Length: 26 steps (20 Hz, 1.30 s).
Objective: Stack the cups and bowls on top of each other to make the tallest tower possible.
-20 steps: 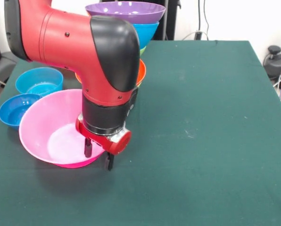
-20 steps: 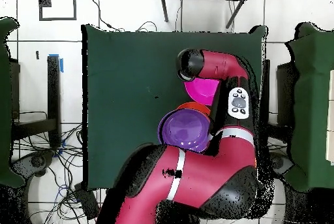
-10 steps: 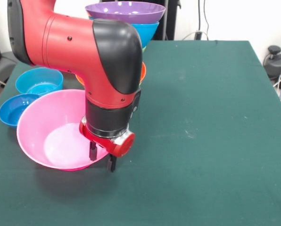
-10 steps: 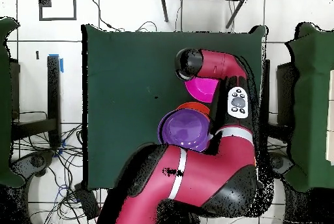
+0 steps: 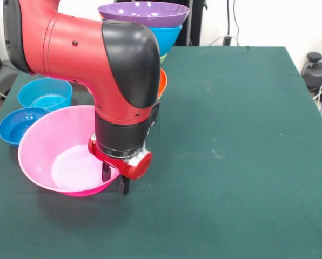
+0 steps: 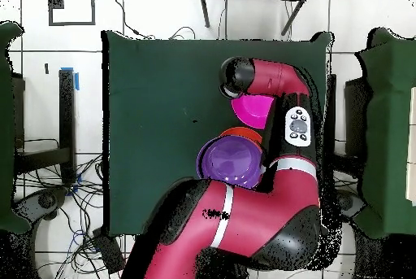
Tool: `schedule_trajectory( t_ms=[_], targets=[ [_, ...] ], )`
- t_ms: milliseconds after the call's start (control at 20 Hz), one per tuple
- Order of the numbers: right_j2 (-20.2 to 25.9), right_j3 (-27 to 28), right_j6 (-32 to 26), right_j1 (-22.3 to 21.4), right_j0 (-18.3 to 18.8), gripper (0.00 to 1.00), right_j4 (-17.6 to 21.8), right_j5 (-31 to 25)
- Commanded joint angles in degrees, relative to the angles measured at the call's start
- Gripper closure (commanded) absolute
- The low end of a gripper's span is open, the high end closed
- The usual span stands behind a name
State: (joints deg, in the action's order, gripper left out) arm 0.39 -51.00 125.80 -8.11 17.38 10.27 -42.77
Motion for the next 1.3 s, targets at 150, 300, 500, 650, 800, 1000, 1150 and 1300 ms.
schedule_trajectory(
  t_ms=[150, 300, 500, 650, 800, 1000, 1150, 1300],
  targets=[
    [6.97, 0.71, -19.82, 4.55, 0.24, 1.00, 5.21, -6.72],
    [6.62, 1.31, -20.06, 4.66, 0.04, 1.00, 4.89, -8.35],
    [6.32, 2.54, -20.33, 4.90, -0.21, 1.00, 4.12, -11.69],
    [5.58, -0.06, -19.41, 3.55, -0.40, 1.00, 4.55, -8.91],
    [5.26, -1.44, -18.65, 3.09, -0.35, 1.00, 4.44, -8.06],
    [5.67, -1.79, -19.30, 3.37, 0.21, 1.00, 4.06, -8.90],
    [6.09, -0.37, -20.53, 3.99, 0.57, 1.00, 3.63, -11.73],
    [6.15, 2.75, -21.43, 4.74, 0.27, 1.00, 3.47, -15.58]
  ],
)
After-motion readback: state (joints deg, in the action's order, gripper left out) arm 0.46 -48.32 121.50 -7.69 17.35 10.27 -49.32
